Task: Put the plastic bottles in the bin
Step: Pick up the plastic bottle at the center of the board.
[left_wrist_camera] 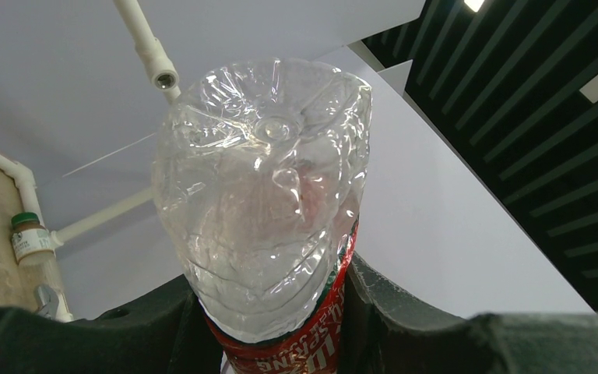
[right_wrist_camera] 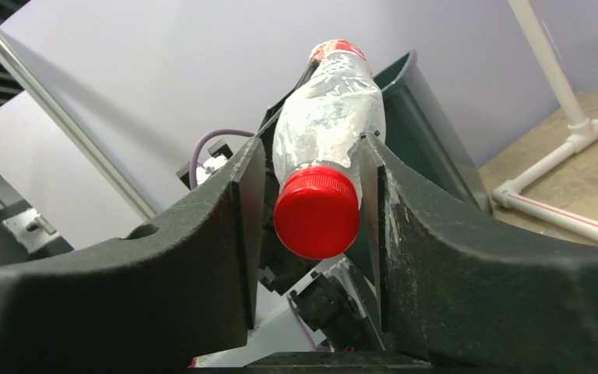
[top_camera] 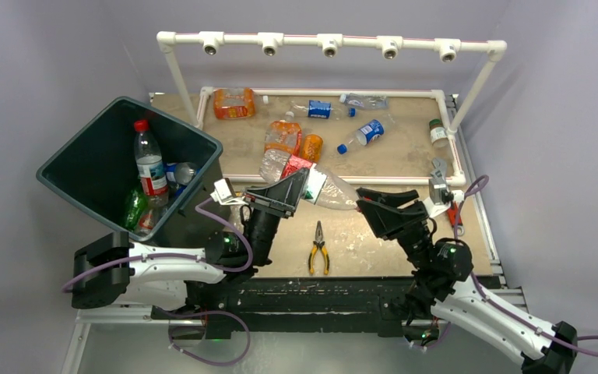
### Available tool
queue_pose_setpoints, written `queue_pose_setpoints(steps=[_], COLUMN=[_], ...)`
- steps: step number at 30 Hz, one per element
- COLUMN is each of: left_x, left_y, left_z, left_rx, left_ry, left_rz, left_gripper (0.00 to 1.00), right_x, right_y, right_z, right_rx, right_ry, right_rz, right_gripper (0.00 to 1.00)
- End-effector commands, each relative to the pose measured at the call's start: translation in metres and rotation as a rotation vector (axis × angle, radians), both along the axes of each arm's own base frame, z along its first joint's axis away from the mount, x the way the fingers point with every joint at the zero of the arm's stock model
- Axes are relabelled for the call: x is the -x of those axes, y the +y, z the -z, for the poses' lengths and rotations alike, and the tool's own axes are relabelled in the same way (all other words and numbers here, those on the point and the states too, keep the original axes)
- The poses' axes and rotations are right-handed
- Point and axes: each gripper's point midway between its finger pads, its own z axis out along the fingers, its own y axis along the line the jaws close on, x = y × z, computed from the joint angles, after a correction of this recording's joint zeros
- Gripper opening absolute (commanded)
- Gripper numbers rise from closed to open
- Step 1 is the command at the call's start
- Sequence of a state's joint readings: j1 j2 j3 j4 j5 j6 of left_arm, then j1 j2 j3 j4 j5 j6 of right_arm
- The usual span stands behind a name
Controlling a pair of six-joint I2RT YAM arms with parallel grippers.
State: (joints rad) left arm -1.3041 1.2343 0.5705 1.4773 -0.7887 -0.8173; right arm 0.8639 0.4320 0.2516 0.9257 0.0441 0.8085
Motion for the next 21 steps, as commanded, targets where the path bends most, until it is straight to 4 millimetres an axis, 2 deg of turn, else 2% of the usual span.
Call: queue_pose_setpoints(steps=[1, 3, 4, 7, 10, 13, 16, 18, 19, 20, 21], left_x=[0.016, 0.016, 0.015, 0.015, 0.014, 0.014, 0.015, 0.015, 0.015, 0.016, 0.016], left_y=[0.041, 0.041, 0.042, 0.045, 0.046, 0.044, 0.042, 0.042, 0.042, 0.042, 0.042], left_z=[-0.055, -0.055, -0.054, -0.054, -0.054, -0.055, -0.054, -0.053, -0.053, -0.052, -0.052], left_rx=[0.267, 0.268, 0.268, 0.27, 0.275, 0.281, 0.274, 0.272, 0.265, 0.261, 0.251], left_ry=[-0.098, -0.098, -0.096, -0.095, -0.093, -0.1, -0.105, -0.106, -0.108, -0.111, -0.114], left_rz=[0.008, 0.006, 0.002, -0.009, -0.016, -0.015, -0.011, -0.009, -0.007, -0.007, -0.01], left_gripper=[0.08, 0.08, 0.08, 0.08, 0.08, 0.07, 0.07, 0.07, 0.1, 0.16, 0.24], right_x=[-0.004, -0.004, -0.004, -0.004, -0.004, -0.005, -0.006, -0.005, -0.003, -0.001, 0.0], right_y=[0.002, 0.004, 0.006, 0.009, 0.01, 0.012, 0.012, 0.011, 0.01, 0.01, 0.007], right_z=[0.007, 0.008, 0.008, 0.01, 0.014, 0.02, 0.021, 0.018, 0.015, 0.012, 0.008], right_rx=[-0.001, 0.002, 0.006, 0.014, -0.001, -0.001, -0.014, -0.014, -0.013, -0.009, -0.005], right_ry=[0.032, 0.037, 0.039, 0.055, 0.078, 0.089, 0.091, 0.075, 0.06, 0.046, 0.034], right_rz=[-0.006, -0.015, -0.021, -0.038, -0.054, -0.066, -0.067, -0.065, -0.063, -0.058, -0.046], right_gripper=[0.46, 0.45, 0.49, 0.7, 0.75, 0.63, 0.44, 0.28, 0.21, 0.08, 0.0])
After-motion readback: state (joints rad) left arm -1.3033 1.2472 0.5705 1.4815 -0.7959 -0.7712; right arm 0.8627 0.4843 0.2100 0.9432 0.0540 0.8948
